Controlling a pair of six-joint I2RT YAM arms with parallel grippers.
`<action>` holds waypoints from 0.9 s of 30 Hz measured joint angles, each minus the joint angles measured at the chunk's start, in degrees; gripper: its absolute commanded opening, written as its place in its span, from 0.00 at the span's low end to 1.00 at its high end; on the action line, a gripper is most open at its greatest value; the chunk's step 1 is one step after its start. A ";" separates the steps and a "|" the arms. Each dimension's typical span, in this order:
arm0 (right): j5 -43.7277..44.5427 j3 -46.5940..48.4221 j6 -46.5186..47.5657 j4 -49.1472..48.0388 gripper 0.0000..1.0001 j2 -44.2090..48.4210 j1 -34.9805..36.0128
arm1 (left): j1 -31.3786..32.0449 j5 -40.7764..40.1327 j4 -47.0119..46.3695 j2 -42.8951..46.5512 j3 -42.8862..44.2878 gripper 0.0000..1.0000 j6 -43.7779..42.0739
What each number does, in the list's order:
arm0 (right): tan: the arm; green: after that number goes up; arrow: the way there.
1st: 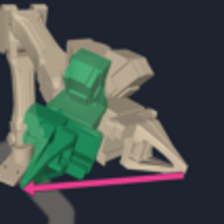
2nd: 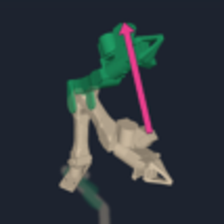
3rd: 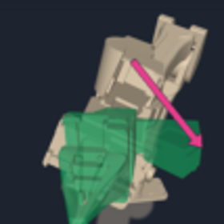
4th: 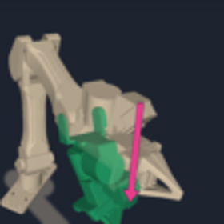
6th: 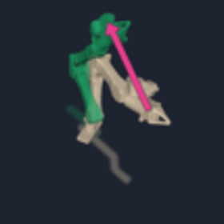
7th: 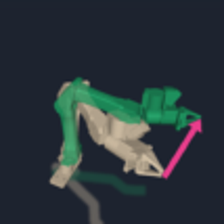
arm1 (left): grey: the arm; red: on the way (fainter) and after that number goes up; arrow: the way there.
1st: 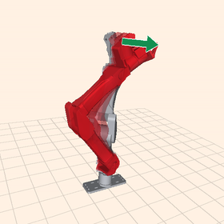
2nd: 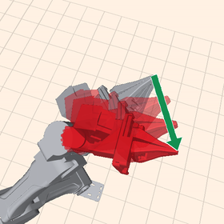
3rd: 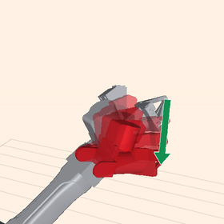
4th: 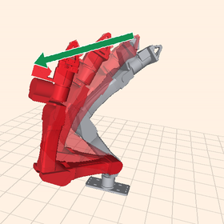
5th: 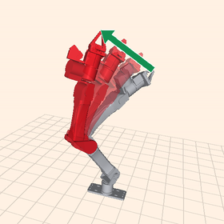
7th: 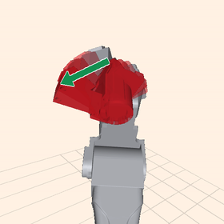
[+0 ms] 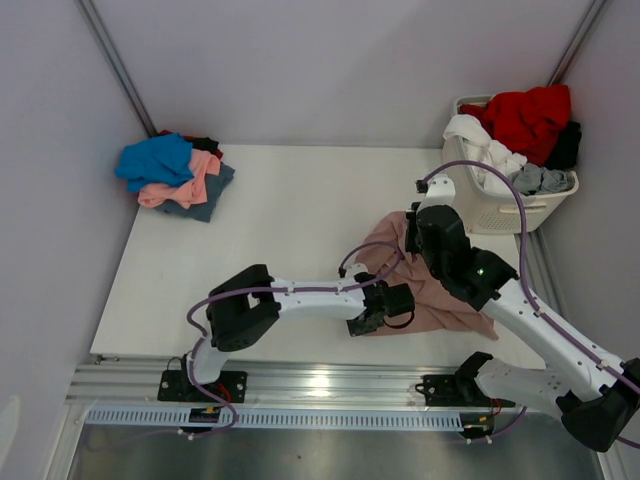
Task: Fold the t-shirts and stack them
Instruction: Flatten out the tshirt
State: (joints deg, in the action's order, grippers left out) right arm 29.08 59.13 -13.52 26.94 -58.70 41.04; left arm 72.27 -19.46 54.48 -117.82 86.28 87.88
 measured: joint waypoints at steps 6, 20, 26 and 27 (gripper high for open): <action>3.80 0.00 0.04 0.00 0.00 -0.57 -0.37 | -0.61 -4.22 4.28 7.91 -5.27 0.03 -2.99; 9.81 0.55 0.28 -1.22 0.00 -1.33 -5.16 | -10.03 -15.30 20.81 50.97 -23.02 0.06 -0.42; 12.72 5.05 3.15 -2.58 0.00 -1.03 -8.76 | -24.06 -21.70 21.62 63.67 -13.99 0.05 -18.56; 12.83 6.19 3.74 -2.86 0.00 -0.94 -9.55 | -24.81 -22.71 21.59 65.53 -12.35 0.06 -22.43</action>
State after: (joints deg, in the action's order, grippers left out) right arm 41.91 65.32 -9.78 24.08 -59.64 31.48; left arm 47.46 -42.17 76.07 -52.29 73.93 65.45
